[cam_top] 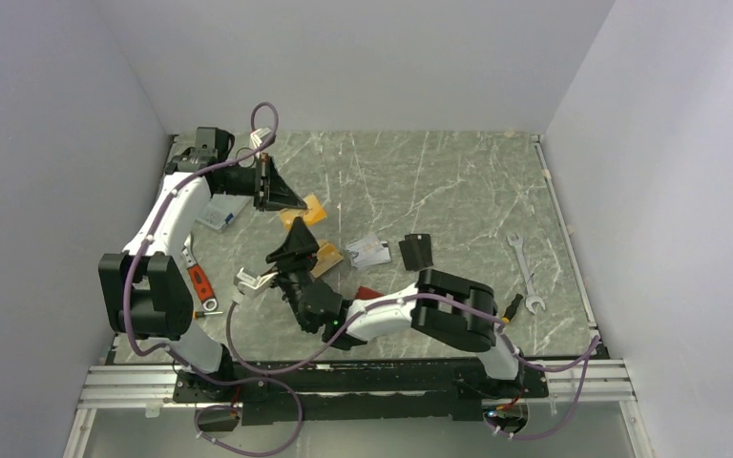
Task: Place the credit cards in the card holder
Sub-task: Pick up the credit card from the center of the board, then move the card holder to the center of the board.
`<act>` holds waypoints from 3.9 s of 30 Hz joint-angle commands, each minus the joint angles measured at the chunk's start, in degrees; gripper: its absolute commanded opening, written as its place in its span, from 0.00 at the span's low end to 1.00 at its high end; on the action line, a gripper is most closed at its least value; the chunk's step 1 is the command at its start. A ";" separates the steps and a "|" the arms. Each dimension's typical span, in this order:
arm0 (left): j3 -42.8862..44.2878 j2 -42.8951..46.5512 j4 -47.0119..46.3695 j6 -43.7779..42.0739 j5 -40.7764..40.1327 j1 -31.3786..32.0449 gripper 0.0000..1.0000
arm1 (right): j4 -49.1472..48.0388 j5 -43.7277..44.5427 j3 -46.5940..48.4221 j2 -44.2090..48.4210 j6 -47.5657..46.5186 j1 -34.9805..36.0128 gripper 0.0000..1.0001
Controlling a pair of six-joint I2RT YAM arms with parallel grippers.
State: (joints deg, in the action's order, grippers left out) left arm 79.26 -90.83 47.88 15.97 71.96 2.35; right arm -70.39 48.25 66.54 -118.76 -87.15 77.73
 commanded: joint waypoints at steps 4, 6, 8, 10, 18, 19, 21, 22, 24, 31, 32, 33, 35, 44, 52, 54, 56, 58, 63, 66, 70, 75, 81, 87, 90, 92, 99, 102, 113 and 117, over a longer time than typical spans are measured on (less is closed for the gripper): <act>6.25 -0.16 -8.15 4.98 6.38 -0.19 0.00 | 16.42 7.24 -4.05 13.78 20.54 1.80 0.75; 6.43 0.09 -12.38 9.24 7.09 -0.60 0.00 | 20.41 8.90 -5.91 16.97 25.76 2.15 0.75; 6.03 0.53 -17.55 13.19 7.24 -1.19 0.00 | 33.83 9.37 -6.18 21.89 40.72 2.03 0.75; 4.40 2.06 -24.87 17.64 6.32 -1.63 0.00 | 51.79 2.53 -4.67 29.99 61.78 0.34 0.75; -6.86 7.66 -48.93 31.73 2.38 -1.67 0.00 | 54.17 -52.44 -13.12 47.63 111.15 -24.74 0.76; -8.15 8.14 -51.94 33.29 2.17 -1.59 0.00 | 51.73 -55.37 -14.03 47.36 114.18 -26.52 0.76; -10.28 8.84 -57.67 38.10 2.16 -1.37 0.00 | 44.32 -60.52 -16.36 45.78 120.50 -30.20 0.75; -11.13 9.01 -60.10 40.04 2.35 -1.14 0.00 | 39.92 -63.16 -17.76 44.62 124.40 -31.86 0.75; -12.34 9.53 -62.98 41.85 2.07 -1.08 0.00 | 30.99 -67.51 -19.62 41.98 130.96 -34.17 0.73; -15.88 8.26 -67.87 47.19 1.00 -1.08 0.00 | 19.14 -71.49 -17.76 35.08 137.22 -34.67 0.66; -16.61 7.95 -69.02 48.21 0.80 -1.06 0.00 | 16.34 -71.50 -18.28 34.36 138.79 -34.93 0.65; -17.16 7.73 -70.17 48.93 0.54 -1.09 0.00 | 13.28 -71.67 -18.63 33.65 140.30 -35.20 0.65; -17.76 7.83 -69.77 48.41 0.09 -1.11 0.00 | 9.59 -71.78 -18.90 32.59 142.61 -35.58 0.64; -19.66 8.16 -72.81 50.50 -0.31 -1.03 0.00 | 8.50 -68.04 -15.48 27.16 145.73 -36.03 0.56; -21.06 8.17 -71.13 48.75 -0.59 -0.85 0.00 | 3.87 -67.35 -13.39 23.15 149.43 -36.01 0.49; -21.39 8.29 -70.76 48.29 -0.60 -0.72 0.00 | 3.66 -67.08 -12.67 22.51 149.81 -36.02 0.47; -21.71 8.35 -70.90 48.36 -0.69 -0.54 0.00 | 3.58 -67.07 -11.99 21.64 150.34 -35.88 0.43; -21.96 8.30 -70.98 48.36 -0.87 -0.50 0.00 | 3.22 -67.37 -11.42 20.74 151.14 -35.90 0.37; -22.24 8.34 -68.60 46.08 -1.59 0.06 0.00 | 3.26 -67.28 -11.37 19.99 151.84 -35.88 0.14; -21.99 8.68 -64.33 42.49 -2.52 0.49 0.00 | 5.76 -67.43 -11.67 20.84 151.38 -35.94 0.00; -21.09 7.97 -56.70 36.51 -2.82 0.99 0.27 | 13.22 -66.82 -15.81 25.73 148.97 -36.89 0.00; -12.44 6.09 -29.91 12.26 -8.58 1.70 0.51 | 42.51 -60.74 -23.71 40.00 136.93 -37.89 0.00; -10.06 3.74 -13.01 -11.65 -23.26 8.91 0.52 | 68.85 -55.05 -25.46 47.95 129.59 -37.29 0.00; -13.88 5.04 -11.18 -19.64 -33.21 16.56 0.52 | 85.96 -55.04 -18.78 42.97 128.66 -34.57 0.00; -14.72 5.43 -11.97 -19.25 -34.17 17.78 0.52 | 92.84 -55.44 -15.40 39.96 128.72 -33.78 0.00; -14.75 5.40 -12.21 -18.89 -34.16 17.98 0.51 | 96.51 -54.14 -13.87 39.12 128.79 -32.73 0.00; -13.76 4.48 -11.68 -18.96 -34.48 18.27 0.49 | 101.11 -52.01 -13.89 38.83 130.32 -31.07 0.00; -13.68 4.66 -12.11 -18.81 -34.76 18.44 0.48 | 101.67 -50.92 -15.36 39.90 131.17 -31.02 0.00; -12.81 5.04 -11.46 -17.60 -35.60 21.12 0.46 | 103.36 -48.69 -19.01 44.35 133.05 -30.91 0.00; -11.92 3.88 -10.01 -17.96 -37.53 26.45 0.49 | 100.48 -49.03 -23.36 46.31 135.31 -30.95 0.00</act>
State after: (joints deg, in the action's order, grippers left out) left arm 64.34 -86.85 35.68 -1.32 36.38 23.92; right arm 31.31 -1.50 46.68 -74.98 45.28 46.61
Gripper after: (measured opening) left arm 0.476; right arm 0.009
